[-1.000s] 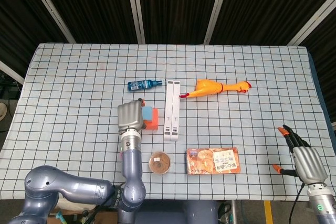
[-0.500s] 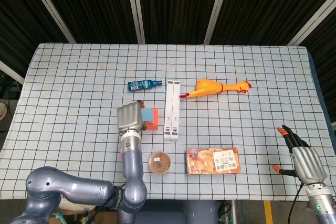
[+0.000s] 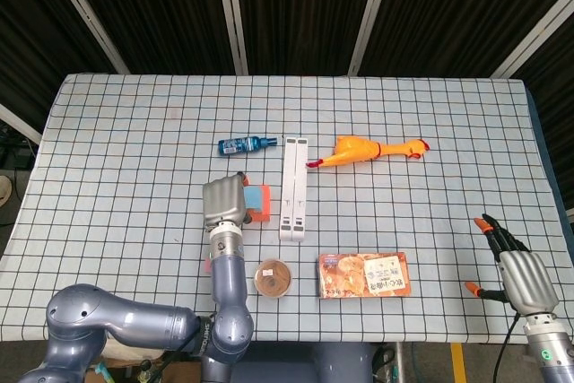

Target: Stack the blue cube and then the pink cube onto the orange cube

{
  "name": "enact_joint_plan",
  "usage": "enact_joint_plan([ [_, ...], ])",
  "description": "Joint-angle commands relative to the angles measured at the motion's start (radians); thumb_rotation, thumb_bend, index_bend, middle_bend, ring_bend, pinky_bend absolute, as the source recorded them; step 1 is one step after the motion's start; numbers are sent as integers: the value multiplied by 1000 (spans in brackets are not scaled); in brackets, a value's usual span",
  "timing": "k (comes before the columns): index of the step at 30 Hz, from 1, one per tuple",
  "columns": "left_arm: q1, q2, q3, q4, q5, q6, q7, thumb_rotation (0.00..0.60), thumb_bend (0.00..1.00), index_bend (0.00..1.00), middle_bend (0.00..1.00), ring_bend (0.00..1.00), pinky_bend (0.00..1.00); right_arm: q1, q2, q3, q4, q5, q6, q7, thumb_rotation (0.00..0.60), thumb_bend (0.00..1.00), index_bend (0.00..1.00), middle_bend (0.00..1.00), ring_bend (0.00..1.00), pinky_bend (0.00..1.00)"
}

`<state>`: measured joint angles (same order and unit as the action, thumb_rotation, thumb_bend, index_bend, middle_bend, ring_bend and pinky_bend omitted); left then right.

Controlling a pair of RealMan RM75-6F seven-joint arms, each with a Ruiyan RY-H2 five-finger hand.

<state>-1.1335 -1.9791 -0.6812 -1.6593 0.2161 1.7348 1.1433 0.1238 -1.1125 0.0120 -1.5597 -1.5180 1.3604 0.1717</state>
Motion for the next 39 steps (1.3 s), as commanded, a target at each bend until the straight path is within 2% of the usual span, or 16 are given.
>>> enact_joint_plan([
  [1,-1,2,-4,1,-2,5,2,600,356,412,854,728,786,1,-1,0,0,0,-1,-1,600,56,88,58,163,289],
  [29,-1,-1,0,22,9,-22,-16,600,342,383,854,728,786,3,-2,-2,1,2,-8,-5,600,56,88,57,163,289],
  [39,-1,3,3,19,9,-23,-10,600,317,300,853,728,787,5,-2,-4,1,3,-14,-4,600,56,88,57,163,289],
])
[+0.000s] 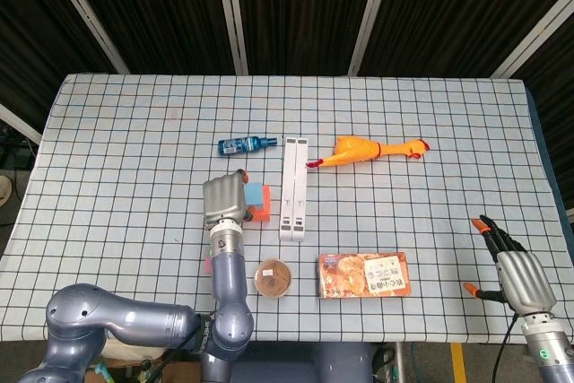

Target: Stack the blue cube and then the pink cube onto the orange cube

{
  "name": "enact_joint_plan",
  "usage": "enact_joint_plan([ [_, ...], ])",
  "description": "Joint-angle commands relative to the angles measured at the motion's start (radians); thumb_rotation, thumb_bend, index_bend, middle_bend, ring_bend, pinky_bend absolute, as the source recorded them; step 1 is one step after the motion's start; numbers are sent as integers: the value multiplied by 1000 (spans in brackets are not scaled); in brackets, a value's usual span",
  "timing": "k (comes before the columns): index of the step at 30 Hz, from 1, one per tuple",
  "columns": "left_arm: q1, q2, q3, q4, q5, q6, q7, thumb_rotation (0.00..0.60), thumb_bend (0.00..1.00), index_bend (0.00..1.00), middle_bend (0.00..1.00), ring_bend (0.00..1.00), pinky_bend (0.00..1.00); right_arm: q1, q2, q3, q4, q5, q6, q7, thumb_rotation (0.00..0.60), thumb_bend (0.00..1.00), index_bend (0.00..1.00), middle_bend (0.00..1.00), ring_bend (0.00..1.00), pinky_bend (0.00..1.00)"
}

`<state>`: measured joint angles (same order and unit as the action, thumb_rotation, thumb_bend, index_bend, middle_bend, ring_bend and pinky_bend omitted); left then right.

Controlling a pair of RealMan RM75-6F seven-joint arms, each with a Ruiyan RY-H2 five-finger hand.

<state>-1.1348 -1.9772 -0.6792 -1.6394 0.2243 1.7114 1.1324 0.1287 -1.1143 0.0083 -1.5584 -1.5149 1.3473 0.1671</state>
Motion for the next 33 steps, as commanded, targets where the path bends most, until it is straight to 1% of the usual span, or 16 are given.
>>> enact_joint_plan([
  [1,1,1,2,-2,1,1,1,600,316,293,853,728,787,0,0,0,0,0,-1,0,600,55,88,58,163,289],
  [11,0,8,8,-16,13,12,7,600,316,273,852,728,787,1,0,0,-4,-1,1,-5,600,56,88,57,163,289],
  [15,5,33,20,-62,29,28,24,600,316,265,850,726,787,0,2,2,-4,-1,5,-4,600,56,88,58,163,289],
  [16,9,44,24,-86,36,36,29,600,316,266,848,724,787,-1,2,2,-5,-1,6,-4,600,55,88,57,163,289],
  [17,17,68,31,-135,51,54,38,600,316,266,847,723,787,-1,3,3,-5,0,8,-3,600,55,88,58,163,289],
  [20,35,120,32,-235,88,97,49,600,316,267,846,721,787,-3,4,4,-7,1,10,-3,600,56,88,58,163,289],
  [22,66,191,46,-363,133,133,58,600,316,266,847,722,787,-4,6,5,-11,1,14,-4,600,56,88,58,163,289],
  [23,78,216,53,-406,151,144,59,600,316,266,846,722,787,-4,7,5,-13,1,16,-4,600,56,88,58,163,289],
  [25,118,282,92,-520,197,154,57,600,314,265,845,721,787,-5,9,5,-18,-2,19,-5,600,56,88,58,163,289],
  [28,182,365,173,-650,236,153,46,600,282,255,843,720,786,-7,11,4,-23,-4,23,-11,600,56,88,58,163,289],
  [31,245,427,268,-716,273,134,11,600,257,233,841,719,786,-9,13,2,-29,-6,25,-19,600,56,88,58,163,289],
  [33,279,454,334,-717,308,110,-20,600,250,224,841,719,786,-9,13,2,-31,-5,24,-22,600,56,88,58,163,289],
])
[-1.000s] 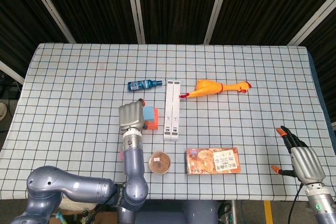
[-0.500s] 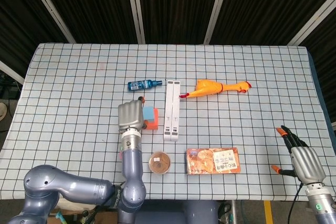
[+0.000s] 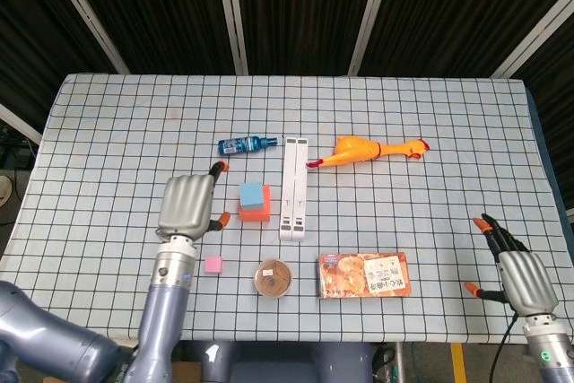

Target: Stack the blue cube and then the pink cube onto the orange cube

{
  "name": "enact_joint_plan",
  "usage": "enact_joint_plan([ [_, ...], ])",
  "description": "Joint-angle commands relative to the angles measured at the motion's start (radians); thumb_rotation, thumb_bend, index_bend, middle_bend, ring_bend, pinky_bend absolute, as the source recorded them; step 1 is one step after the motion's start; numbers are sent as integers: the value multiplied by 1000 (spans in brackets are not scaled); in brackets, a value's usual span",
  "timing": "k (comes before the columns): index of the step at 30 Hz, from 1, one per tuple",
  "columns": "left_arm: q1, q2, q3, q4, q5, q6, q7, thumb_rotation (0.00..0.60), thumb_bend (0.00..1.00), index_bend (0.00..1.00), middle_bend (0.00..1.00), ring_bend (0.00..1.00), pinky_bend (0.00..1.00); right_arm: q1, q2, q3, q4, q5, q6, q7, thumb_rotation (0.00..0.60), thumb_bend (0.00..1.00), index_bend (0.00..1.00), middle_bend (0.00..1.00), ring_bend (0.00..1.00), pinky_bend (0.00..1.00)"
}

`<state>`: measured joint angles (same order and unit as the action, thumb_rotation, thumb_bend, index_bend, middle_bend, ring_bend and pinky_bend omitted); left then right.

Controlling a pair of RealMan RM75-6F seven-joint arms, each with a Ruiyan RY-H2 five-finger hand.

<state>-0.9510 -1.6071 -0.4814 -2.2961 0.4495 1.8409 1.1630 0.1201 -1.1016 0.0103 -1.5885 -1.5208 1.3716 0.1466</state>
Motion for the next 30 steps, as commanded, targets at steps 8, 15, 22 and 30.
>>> enact_joint_plan([
  [8,207,135,360,-6,201,-110,-167,600,227,233,843,719,794,3,-3,1,2,10,-12,-8,600,56,88,58,163,289],
  [15,266,98,414,86,200,-209,-289,600,215,248,849,726,804,8,-6,-5,-1,7,-26,-14,600,56,88,58,163,289],
  [22,284,15,445,196,239,-214,-275,600,215,256,851,729,809,5,-2,-2,3,11,-22,2,600,56,88,58,163,289],
  [30,286,-68,454,293,224,-275,-248,600,230,280,852,731,813,5,0,-2,5,7,-19,11,600,56,88,58,163,289],
])
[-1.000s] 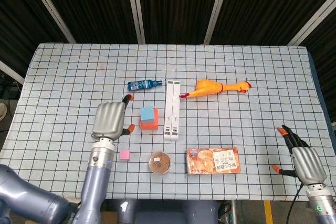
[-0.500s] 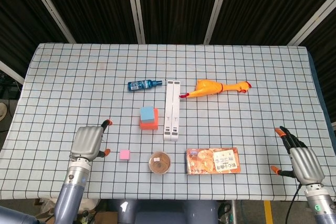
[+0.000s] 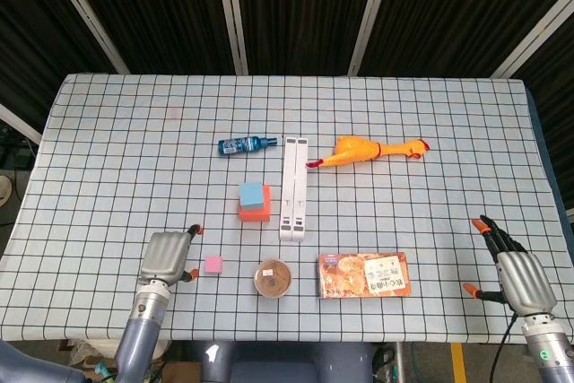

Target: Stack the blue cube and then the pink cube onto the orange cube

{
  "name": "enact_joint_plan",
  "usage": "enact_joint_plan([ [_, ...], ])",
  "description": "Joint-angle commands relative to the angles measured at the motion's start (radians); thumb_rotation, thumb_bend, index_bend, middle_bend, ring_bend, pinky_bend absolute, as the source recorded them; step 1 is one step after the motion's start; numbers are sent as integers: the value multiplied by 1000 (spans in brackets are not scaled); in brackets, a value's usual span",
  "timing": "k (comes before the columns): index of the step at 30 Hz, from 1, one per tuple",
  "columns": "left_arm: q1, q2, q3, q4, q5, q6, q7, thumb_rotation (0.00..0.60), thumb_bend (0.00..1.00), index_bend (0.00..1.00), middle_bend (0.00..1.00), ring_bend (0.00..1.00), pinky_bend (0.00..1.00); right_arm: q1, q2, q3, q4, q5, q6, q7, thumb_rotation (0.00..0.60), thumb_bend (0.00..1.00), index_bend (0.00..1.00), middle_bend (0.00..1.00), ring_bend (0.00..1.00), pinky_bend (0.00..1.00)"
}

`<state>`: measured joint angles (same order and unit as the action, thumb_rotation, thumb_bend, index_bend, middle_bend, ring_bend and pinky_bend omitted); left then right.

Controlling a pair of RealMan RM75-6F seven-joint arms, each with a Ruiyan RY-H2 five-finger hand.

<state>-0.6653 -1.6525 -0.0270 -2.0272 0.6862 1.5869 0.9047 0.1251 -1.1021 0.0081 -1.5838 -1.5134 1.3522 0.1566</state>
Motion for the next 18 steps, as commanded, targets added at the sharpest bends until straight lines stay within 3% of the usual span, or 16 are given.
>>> enact_joint_plan([
  [1,0,-31,-1,35,-15,-26,13,600,231,283,852,731,813,0,0,0,1,0,0,2,600,56,88,58,163,289],
  [18,19,-109,-14,117,7,-58,44,600,290,322,857,741,820,-1,3,1,4,2,0,14,600,56,88,58,163,289],
])
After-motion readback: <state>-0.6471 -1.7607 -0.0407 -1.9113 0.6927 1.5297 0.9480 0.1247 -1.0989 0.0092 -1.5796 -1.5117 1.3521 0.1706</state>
